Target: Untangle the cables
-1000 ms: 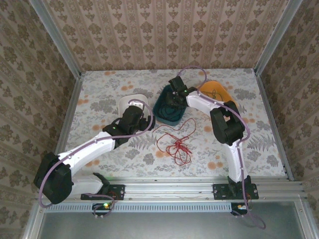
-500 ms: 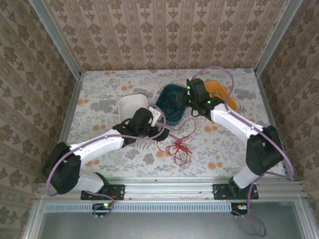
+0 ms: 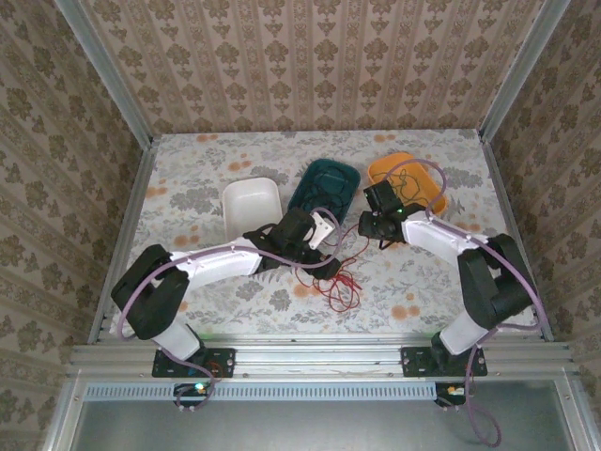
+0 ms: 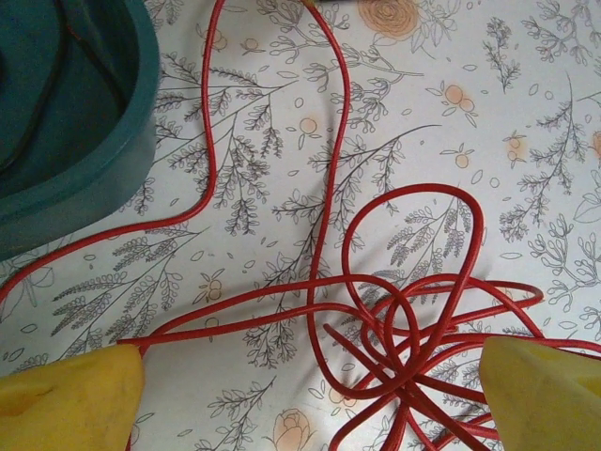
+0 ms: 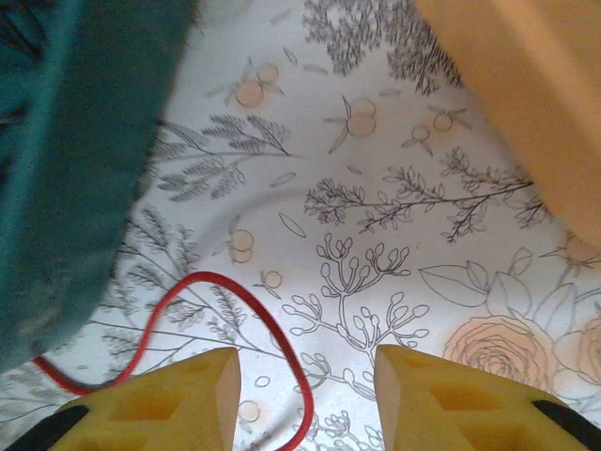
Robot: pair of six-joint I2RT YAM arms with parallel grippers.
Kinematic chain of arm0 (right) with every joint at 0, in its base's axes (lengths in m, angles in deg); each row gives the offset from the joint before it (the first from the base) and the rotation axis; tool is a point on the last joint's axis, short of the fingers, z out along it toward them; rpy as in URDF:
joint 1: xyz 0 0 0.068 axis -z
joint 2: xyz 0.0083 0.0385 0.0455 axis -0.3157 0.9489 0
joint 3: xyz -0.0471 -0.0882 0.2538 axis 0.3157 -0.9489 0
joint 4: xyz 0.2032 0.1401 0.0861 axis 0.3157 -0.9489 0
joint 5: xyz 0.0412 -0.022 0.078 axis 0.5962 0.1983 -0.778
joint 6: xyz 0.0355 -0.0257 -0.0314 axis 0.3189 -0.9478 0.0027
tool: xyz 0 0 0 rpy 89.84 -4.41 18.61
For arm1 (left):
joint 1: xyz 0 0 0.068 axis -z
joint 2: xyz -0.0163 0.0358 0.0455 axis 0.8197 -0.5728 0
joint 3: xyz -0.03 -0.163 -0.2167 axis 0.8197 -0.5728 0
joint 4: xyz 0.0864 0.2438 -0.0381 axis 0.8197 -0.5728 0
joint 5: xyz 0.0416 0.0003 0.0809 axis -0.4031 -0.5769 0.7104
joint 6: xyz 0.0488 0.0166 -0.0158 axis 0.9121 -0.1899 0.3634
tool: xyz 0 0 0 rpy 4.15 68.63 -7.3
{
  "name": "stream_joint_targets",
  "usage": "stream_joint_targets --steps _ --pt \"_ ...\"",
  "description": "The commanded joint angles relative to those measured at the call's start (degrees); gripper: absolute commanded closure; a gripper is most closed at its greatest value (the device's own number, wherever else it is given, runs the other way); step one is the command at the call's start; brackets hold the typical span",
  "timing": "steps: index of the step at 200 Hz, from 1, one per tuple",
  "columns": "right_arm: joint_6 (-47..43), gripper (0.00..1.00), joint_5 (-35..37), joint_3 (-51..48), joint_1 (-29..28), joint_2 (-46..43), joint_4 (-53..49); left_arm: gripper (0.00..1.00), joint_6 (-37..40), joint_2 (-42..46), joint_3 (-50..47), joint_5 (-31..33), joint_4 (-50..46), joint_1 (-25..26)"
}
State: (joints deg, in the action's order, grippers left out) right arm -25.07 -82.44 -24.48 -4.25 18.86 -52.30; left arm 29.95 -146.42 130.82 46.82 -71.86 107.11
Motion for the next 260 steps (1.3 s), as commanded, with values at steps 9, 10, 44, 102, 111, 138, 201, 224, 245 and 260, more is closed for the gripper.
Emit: stream_joint_targets --steps 9,10,44,102,111,138,201,224,245,260 --pt "1.0 0.59 -1.6 0.3 0.1 4.9 1.3 0.07 2.3 -1.5 1.9 -1.9 -0.9 0.9" --pt "1.0 0.59 -1.6 0.3 0.1 5.0 1.3 0.07 2.3 -1.5 1.8 -1.9 -0.9 1.0" --pt "2.1 0.87 -2.6 -1.4 0.0 6.5 3.5 0.07 2.6 -3.1 2.1 -2.1 -0.7 1.7" --pt "2.6 1.0 4.8 -6.2 0.1 -8.0 1.3 0.08 3.6 -8.6 3.2 1.4 -1.0 2.9" --pt "2.8 1.0 6.1 -6.8 0.0 -12.1 0.7 0.08 3.6 -9.3 3.4 1.7 -1.0 2.9" --pt "2.4 1.0 9.6 -6.9 0.0 -25.4 -0.5 0.08 3.7 -10.5 3.1 2.5 -0.8 2.9" --pt "-4.3 1.0 19.2 2.4 0.0 -42.3 1.0 0.07 3.0 -11.2 1.8 3.7 0.9 2.4" --pt "-7.1 1.0 21.3 5.4 0.0 -44.7 4.0 0.07 2.9 -11.2 1.5 3.7 1.3 2.2" --pt "-9.4 1.0 20.7 7.2 0.0 -46.1 7.3 0.07 2.7 -10.7 0.8 3.6 2.1 2.0" --pt "-11.0 1.0 19.1 7.1 0.0 -47.1 11.1 0.07 2.5 -10.4 0.3 3.3 2.9 1.7"
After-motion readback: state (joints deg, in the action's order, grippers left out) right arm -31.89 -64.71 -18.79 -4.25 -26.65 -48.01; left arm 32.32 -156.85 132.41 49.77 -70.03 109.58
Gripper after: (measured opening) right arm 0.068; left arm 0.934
